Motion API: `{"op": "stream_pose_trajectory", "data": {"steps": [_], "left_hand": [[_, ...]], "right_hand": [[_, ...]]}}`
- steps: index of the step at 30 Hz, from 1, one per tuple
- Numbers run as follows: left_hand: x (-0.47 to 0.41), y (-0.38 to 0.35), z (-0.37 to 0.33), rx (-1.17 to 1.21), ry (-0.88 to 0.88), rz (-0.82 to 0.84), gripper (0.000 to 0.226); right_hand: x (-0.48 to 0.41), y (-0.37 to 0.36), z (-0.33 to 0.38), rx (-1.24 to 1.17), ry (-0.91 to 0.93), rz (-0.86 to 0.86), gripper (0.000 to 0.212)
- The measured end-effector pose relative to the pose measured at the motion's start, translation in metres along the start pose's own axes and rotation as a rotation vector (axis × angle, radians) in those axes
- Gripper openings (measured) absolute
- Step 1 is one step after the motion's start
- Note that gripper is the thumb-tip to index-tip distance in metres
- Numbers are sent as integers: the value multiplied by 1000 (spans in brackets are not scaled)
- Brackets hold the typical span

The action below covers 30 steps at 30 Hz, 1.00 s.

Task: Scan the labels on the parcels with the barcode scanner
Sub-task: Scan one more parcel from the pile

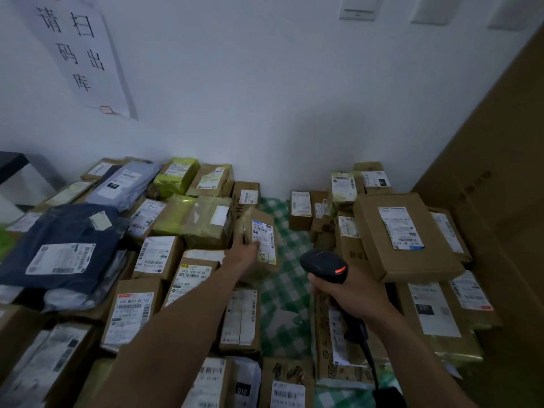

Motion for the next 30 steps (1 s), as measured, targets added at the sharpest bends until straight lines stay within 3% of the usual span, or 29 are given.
{"op": "stream_pose_trajectory", "data": {"steps": [4,8,10,15,19,24,27,30], "left_hand": [[42,1,-17,-71,-43,-31,70],[67,8,-32,-254,-233,-247,84],[72,1,-36,-345,-297,-291,74],[68,-10,-30,-513,-252,-229,110],[70,-1,-20,-508,-208,-277,107],[71,-9,-25,-659,-189,-301,108],[73,-22,-63,-540,-369,-262,102],[72,-43,-112,-403,-532,-131,78]], "right_hand": [[-13,-1,-6,-16,-29,13,15],[-26,2,-11,-8,-41,-10,12],[-31,4,-17,20,-63,-16,12],[-38,1,-13,-15,-58,3,23],[-46,2,-8,-5,-52,18,33],[-65,13,-3,26,-55,15,30],[-77,26,-6,2,-79,-33,29],[-90,40,-15,-31,-103,-85,33]]}}
Point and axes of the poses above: each hand's wrist, its own x-axis away from the middle knuckle, its own y-axis out of the back of the hand, z = x × y, the point moved 9 cm from there along -x, towards the middle knuckle, and after that the axes turned 9 degrees about y, right-handed, at the moved point
